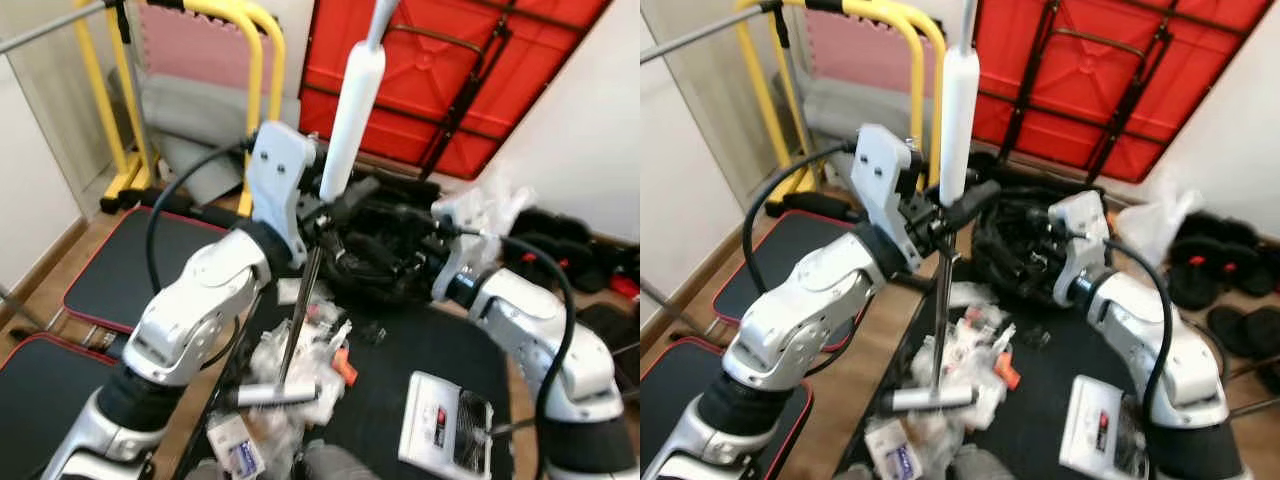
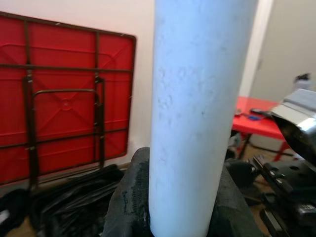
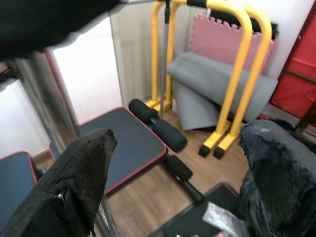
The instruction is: Sweep floor
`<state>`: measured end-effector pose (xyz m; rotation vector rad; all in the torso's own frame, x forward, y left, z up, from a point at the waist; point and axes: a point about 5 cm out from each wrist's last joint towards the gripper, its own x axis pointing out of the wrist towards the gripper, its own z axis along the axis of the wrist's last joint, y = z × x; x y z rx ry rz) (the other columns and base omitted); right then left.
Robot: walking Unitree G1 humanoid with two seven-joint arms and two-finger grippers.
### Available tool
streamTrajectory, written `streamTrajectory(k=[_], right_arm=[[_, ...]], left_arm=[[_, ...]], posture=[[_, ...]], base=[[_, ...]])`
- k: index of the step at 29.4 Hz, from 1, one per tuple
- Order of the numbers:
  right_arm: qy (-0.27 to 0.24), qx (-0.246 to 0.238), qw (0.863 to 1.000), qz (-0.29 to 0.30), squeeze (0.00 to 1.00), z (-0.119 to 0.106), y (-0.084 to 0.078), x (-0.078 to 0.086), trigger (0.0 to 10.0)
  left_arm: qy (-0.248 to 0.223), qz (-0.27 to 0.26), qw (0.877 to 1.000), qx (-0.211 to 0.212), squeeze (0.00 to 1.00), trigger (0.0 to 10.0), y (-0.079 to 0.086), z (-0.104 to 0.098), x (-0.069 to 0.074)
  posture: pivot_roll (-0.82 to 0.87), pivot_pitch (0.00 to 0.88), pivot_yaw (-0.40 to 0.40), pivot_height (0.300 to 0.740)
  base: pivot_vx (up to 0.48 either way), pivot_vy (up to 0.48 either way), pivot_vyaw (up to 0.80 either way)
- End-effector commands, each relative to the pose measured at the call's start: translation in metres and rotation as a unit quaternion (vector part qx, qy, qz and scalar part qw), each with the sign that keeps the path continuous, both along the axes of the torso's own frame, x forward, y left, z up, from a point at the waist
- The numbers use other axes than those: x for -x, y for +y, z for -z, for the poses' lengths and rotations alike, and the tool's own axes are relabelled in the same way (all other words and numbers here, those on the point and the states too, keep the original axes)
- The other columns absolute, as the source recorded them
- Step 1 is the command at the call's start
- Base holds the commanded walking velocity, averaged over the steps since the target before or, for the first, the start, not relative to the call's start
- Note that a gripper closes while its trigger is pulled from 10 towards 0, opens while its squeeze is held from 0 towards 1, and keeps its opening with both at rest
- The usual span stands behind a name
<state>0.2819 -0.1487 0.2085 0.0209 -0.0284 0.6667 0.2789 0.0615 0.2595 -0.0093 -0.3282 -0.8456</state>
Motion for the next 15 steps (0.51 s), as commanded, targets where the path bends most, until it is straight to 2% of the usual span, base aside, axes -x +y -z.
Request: streamTrajectory(k=[1,12,15], right_arm=[[0.003,0.006,1.000,0.008,0.00,0.0024,-0.0042,-0.0034,10.0],[-0.006,0.013,1.000,0.004,0.00,0.0025,-0.0040,-0.0097,10.0],[-0.010,0.015,1.000,0.003,0.00,0.0013,-0.0041,-0.0117,10.0]], left_arm=[[-0.027,0.037,0.999,0.002,0.00,10.0,-0.0043,-0.0087,0.0065],[-0.027,0.031,0.999,-0.003,0.00,10.0,-0.0021,-0.0032,0.0050],[-0.026,0.035,0.999,-0.006,0.00,10.0,-0.0020,-0.0015,0.0050]], posture=[[-0.15,0.095,-0.167,0.740],[-0.14,0.050,-0.169,0.740],[-0.14,0.041,-0.167,0.740]], base=[[0.000,0.000,0.00],[0.000,0.000,0.00],[0.000,-0.324,0.00]])
